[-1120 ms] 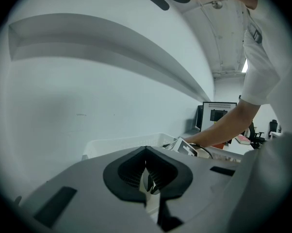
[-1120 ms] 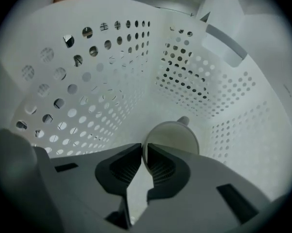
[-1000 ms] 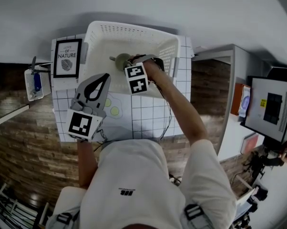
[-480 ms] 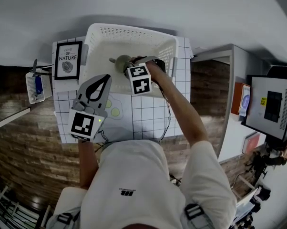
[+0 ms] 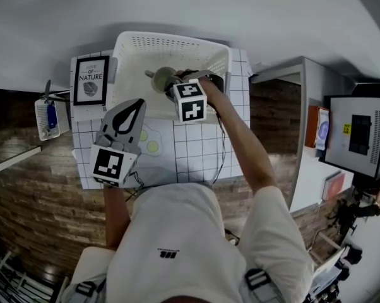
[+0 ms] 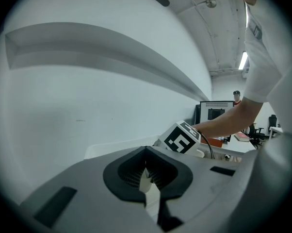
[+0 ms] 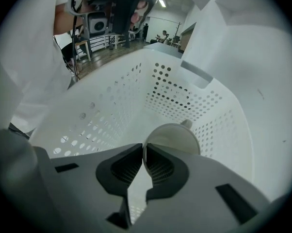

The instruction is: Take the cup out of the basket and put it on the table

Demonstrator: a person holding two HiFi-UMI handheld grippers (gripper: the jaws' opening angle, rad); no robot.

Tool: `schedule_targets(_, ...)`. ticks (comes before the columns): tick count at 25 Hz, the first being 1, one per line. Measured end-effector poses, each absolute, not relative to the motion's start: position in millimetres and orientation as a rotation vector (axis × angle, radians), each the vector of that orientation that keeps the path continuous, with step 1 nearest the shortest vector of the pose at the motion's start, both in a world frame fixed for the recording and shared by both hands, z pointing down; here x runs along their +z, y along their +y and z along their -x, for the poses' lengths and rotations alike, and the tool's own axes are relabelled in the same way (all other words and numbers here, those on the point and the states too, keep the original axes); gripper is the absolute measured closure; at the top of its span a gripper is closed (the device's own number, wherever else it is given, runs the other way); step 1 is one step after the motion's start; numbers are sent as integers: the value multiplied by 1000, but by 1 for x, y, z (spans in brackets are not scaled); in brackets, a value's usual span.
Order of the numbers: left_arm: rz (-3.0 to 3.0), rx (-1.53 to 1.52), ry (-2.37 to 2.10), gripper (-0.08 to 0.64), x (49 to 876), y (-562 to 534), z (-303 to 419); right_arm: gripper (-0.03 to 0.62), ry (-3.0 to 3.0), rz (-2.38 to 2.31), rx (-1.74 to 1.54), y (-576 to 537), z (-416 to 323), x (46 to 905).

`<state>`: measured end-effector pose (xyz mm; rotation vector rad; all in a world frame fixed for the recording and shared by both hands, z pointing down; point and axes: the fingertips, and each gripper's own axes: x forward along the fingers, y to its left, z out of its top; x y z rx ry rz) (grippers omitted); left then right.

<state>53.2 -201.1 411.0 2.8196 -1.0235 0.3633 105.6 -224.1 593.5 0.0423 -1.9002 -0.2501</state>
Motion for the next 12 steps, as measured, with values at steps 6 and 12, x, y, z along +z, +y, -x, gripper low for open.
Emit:
schedule_targets(6, -2833, 334, -1025, 551, 400, -187, -49, 557, -1914, -96, -280, -220, -107, 563)
schedule_targets(12, -2851, 327, -1020, 551, 393, -171, -46, 557, -1917, -143, -314, -211, -106, 539)
